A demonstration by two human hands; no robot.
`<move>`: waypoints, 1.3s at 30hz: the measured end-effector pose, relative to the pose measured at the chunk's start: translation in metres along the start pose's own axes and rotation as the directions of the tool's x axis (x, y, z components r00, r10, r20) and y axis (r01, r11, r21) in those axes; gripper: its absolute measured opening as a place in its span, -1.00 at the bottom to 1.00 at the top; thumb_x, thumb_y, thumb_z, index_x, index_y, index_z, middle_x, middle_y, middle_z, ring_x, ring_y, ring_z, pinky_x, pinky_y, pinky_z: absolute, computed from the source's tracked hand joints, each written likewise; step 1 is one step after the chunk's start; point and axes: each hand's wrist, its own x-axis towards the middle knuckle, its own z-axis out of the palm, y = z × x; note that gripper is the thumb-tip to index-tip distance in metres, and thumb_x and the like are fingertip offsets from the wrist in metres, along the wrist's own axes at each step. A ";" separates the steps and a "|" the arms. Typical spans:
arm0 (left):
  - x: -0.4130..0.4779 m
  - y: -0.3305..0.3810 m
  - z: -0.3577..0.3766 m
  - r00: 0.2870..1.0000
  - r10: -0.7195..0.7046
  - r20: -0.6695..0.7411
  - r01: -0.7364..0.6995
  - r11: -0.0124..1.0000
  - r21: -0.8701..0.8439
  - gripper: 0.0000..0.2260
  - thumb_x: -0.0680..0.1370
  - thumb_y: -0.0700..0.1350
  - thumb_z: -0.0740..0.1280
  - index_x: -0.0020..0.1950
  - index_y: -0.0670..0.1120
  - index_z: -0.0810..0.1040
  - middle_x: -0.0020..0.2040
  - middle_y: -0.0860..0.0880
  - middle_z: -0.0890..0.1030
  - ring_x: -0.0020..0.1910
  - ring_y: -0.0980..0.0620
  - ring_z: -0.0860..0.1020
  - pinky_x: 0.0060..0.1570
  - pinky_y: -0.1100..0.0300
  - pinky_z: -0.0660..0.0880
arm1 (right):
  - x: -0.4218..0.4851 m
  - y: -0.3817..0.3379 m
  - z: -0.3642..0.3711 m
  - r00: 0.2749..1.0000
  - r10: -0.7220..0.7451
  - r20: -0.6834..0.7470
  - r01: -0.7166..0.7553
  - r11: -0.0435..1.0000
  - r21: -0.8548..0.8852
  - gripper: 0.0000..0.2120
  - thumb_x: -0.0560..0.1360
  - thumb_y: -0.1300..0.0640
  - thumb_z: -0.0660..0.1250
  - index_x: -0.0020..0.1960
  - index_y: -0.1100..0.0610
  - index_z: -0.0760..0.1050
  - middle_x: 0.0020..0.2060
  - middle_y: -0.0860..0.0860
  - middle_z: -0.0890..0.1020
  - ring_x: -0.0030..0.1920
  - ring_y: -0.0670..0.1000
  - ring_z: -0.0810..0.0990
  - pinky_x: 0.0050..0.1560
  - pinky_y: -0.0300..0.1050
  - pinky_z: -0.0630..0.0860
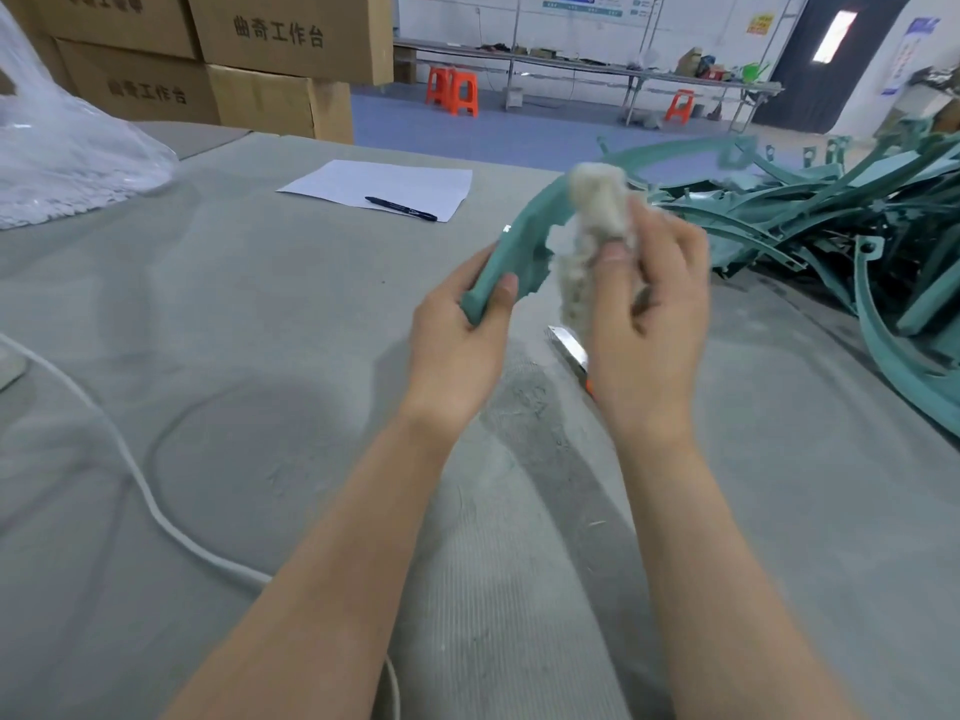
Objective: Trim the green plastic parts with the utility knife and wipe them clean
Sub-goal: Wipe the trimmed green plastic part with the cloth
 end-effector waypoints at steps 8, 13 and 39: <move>-0.002 0.005 -0.007 0.984 0.091 0.151 -0.115 0.980 0.162 -0.72 0.52 -0.38 0.21 -0.18 -0.01 0.53 -0.32 0.08 0.51 -0.33 0.16 0.43 -0.28 0.30 0.36 | -0.009 -0.006 0.012 0.979 -0.056 0.195 0.063 0.998 -0.027 -0.75 0.56 0.14 0.26 0.19 0.06 0.59 -0.02 0.04 0.34 0.00 -0.35 0.35 0.12 -0.42 0.34; -0.006 0.009 -0.008 0.953 0.101 0.287 -0.182 0.945 0.271 -0.75 0.61 -0.16 0.26 0.24 0.03 0.60 -0.22 0.11 0.59 -0.26 0.19 0.48 -0.20 0.40 0.38 | 0.016 0.029 -0.006 0.979 0.197 -0.045 -0.202 0.963 -0.180 -0.76 0.61 0.07 0.23 0.20 0.07 0.60 -0.02 0.05 0.39 -0.12 -0.30 0.39 0.02 -0.52 0.31; -0.002 0.005 -0.012 0.961 0.112 0.252 -0.196 0.918 0.343 -0.79 0.58 -0.20 0.28 0.11 -0.01 0.65 -0.21 0.05 0.62 -0.22 0.13 0.52 -0.18 0.36 0.39 | 0.004 0.024 0.011 0.958 0.285 0.034 -0.281 0.956 -0.086 -0.77 0.61 0.13 0.24 0.17 0.12 0.62 -0.05 0.04 0.50 -0.14 -0.42 0.42 -0.04 -0.57 0.26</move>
